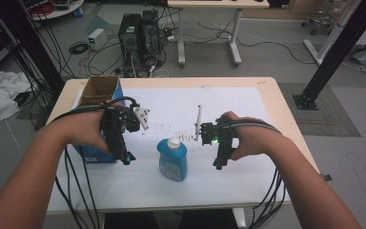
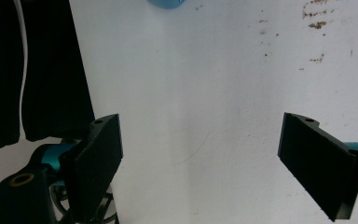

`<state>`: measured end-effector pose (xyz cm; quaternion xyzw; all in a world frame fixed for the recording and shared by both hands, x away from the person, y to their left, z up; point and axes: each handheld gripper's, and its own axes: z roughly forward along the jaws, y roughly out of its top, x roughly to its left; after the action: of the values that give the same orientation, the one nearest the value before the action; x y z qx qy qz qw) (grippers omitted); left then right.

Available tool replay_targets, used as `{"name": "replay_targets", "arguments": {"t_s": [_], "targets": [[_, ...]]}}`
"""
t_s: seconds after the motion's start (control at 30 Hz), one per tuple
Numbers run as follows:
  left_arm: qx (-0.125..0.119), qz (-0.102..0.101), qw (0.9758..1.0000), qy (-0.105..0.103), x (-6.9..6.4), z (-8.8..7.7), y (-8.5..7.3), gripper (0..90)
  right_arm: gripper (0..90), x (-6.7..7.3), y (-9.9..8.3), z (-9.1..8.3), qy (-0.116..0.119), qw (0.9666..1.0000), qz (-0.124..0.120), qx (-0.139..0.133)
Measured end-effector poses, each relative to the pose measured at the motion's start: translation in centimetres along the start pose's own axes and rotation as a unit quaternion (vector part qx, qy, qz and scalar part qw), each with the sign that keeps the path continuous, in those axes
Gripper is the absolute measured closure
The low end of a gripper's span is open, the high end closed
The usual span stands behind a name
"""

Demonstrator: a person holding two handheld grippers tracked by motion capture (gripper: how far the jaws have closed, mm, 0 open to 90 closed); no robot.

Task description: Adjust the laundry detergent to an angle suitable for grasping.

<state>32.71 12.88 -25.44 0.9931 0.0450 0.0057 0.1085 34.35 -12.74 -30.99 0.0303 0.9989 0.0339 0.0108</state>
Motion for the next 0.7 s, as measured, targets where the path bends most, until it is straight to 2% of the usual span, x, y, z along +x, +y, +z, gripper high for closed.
{"name": "replay_targets", "arguments": {"t_s": [0.17,0.23,0.37,0.43,0.47,0.5,0.53,0.57,0.6,0.7], "targets": [[0.0,-0.002,1.0,-0.001,0.0,-0.1,0.0,9.6,13.0,0.0,0.1,-0.1,0.0,1.0,-0.003,-0.001],[0.006,-0.005,1.0,0.006,0.0,-0.4,0.1,9.6,13.0,-0.1,0.4,-0.1,0.0,1.0,-0.006,-0.001],[0.007,-0.009,0.9999,0.002,0.1,-0.8,0.1,9.6,13.0,-0.1,0.6,-0.2,0.0,1.0,-0.007,0.001],[0.015,-0.009,0.9998,0.001,0.2,-0.9,0.1,9.7,13.0,-0.1,0.7,-0.3,-0.001,1.0,-0.007,0.001],[0.028,-0.015,0.9995,0.0,0.4,-1.1,0.2,9.8,13.0,-0.1,0.7,-0.3,-0.001,1.0,-0.007,0.001],[0.028,-0.015,0.9995,0.0,0.4,-1.1,0.2,9.8,13.0,-0.1,0.7,-0.3,-0.001,1.0,-0.007,0.001],[0.042,-0.018,0.999,0.0,0.5,-1.2,0.2,9.8,13.0,-0.1,0.7,-0.5,-0.001,1.0,-0.006,0.004],[0.042,-0.018,0.999,0.0,0.5,-1.2,0.2,9.7,13.0,-0.1,0.7,-0.5,-0.001,1.0,-0.006,0.004],[0.053,-0.025,0.9982,-0.008,0.7,-1.4,0.3,9.7,13.0,-0.1,0.8,-0.6,-0.002,1.0,-0.007,0.003],[0.067,-0.016,0.9976,-0.002,0.6,-1.5,0.4,9.8,13.0,-0.1,0.8,-0.9,-0.002,1.0,-0.005,0.004]]}}
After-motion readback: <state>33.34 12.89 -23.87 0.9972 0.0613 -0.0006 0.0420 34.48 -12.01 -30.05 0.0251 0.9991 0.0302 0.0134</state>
